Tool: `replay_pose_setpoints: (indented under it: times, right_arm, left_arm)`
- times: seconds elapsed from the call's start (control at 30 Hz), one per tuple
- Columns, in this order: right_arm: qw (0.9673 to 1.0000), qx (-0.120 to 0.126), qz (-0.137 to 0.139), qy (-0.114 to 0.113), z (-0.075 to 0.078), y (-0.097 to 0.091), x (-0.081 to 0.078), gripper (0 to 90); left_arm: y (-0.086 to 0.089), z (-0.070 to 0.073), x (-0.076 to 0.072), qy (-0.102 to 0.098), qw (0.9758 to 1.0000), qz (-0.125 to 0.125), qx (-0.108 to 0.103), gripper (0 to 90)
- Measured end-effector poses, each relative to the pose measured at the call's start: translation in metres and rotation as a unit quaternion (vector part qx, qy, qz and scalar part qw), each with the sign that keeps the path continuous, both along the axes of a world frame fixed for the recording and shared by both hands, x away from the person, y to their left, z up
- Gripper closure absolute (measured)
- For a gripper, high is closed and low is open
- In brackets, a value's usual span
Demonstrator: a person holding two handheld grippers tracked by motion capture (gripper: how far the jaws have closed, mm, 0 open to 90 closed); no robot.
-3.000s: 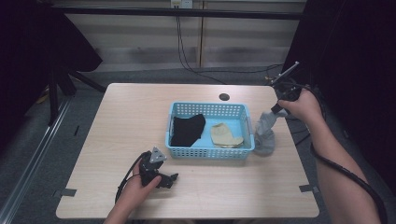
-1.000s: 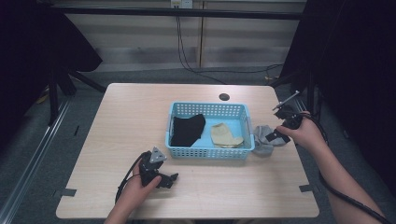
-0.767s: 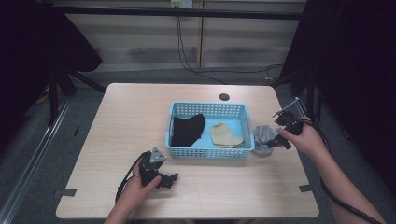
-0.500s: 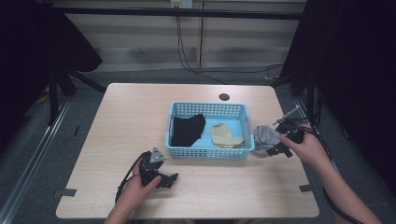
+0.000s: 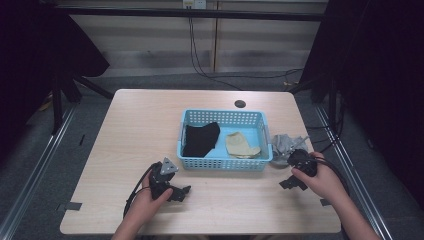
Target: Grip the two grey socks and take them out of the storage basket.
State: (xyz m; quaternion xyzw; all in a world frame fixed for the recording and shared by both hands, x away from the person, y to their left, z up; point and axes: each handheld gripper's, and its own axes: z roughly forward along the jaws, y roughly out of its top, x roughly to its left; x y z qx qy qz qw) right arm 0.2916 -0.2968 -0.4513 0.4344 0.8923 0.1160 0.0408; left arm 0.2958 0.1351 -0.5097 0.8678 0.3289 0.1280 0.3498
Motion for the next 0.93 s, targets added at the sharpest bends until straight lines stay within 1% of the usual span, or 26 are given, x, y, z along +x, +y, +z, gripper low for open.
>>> replay_pose_setpoints:
  times: [0.07,0.1,0.17,0.3,0.37,0.43,0.47,0.53,0.57,0.6,0.63,0.67,0.73,0.77,0.8,0.9,0.93]
  right_arm:
    - [1.0000,-0.003,0.009,0.001,-0.004,0.005,-0.004,17.2]
    - [0.9999,-0.003,0.009,0.004,-0.005,0.008,-0.006,17.1]
    - [0.9998,0.002,0.017,-0.002,-0.008,0.012,-0.010,16.9]
    - [0.9995,0.019,0.026,-0.005,-0.015,0.024,-0.019,16.5]
    - [0.9986,0.033,0.038,-0.018,-0.020,0.030,-0.024,16.3]
    - [0.9979,0.042,0.047,-0.018,-0.026,0.037,-0.029,15.8]
    - [0.9975,0.045,0.048,-0.026,-0.029,0.040,-0.032,12.9]
    - [0.9965,0.044,0.057,-0.044,-0.030,0.043,-0.036,13.8]
    - [0.9959,0.053,0.057,-0.046,-0.031,0.045,-0.037,13.6]
    - [0.9950,0.066,0.054,-0.051,-0.031,0.046,-0.038,13.3]
    - [0.9936,0.074,0.056,-0.065,-0.033,0.047,-0.039,12.2]
    - [0.9927,0.072,0.058,-0.078,-0.035,0.048,-0.041,9.8]
    - [0.9910,0.081,0.056,-0.090,-0.038,0.049,-0.043,9.2]
    - [0.9893,0.087,0.060,-0.101,-0.039,0.049,-0.043,9.0]
    - [0.9875,0.097,0.057,-0.111,-0.041,0.049,-0.045,8.8]
    - [0.9790,0.129,0.054,-0.148,-0.047,0.052,-0.049,8.4]
    - [0.9766,0.138,0.052,-0.156,-0.049,0.053,-0.051,8.4]
  left_arm:
    - [0.000,0.000,0.000,0.000,1.0000,0.000,0.000,0.0]
    - [0.000,0.000,0.000,0.000,1.0000,0.000,0.000,0.0]
    - [0.000,0.000,0.000,0.000,1.0000,0.000,0.000,0.0]
    - [0.000,0.000,0.000,0.000,1.0000,0.000,0.000,0.0]
    - [0.000,0.000,0.000,0.000,1.0000,0.000,0.000,0.0]
    - [0.000,0.000,0.000,0.000,1.0000,0.000,0.000,0.0]
    - [0.000,0.000,0.000,0.000,1.0000,0.000,0.000,0.0]
    - [0.000,0.000,0.000,0.000,1.0000,0.000,0.000,0.0]
    - [0.000,0.000,0.000,0.000,1.0000,0.000,0.000,0.0]
    - [0.000,0.000,0.000,0.000,1.0000,0.000,0.000,0.0]
    - [0.000,0.000,0.000,0.000,1.0000,0.000,0.000,0.0]
    - [0.000,0.000,0.000,0.000,1.0000,0.000,0.000,0.0]
    - [0.000,0.000,0.000,0.000,1.0000,0.000,0.000,0.0]
    - [0.000,0.000,0.000,-0.001,1.0000,0.001,0.000,0.0]
    - [0.000,0.000,0.000,0.000,1.0000,0.001,0.000,0.0]
    - [0.000,0.000,0.000,0.000,1.0000,0.000,0.000,0.0]
    - [0.000,0.000,0.000,0.000,1.0000,0.000,0.000,0.0]
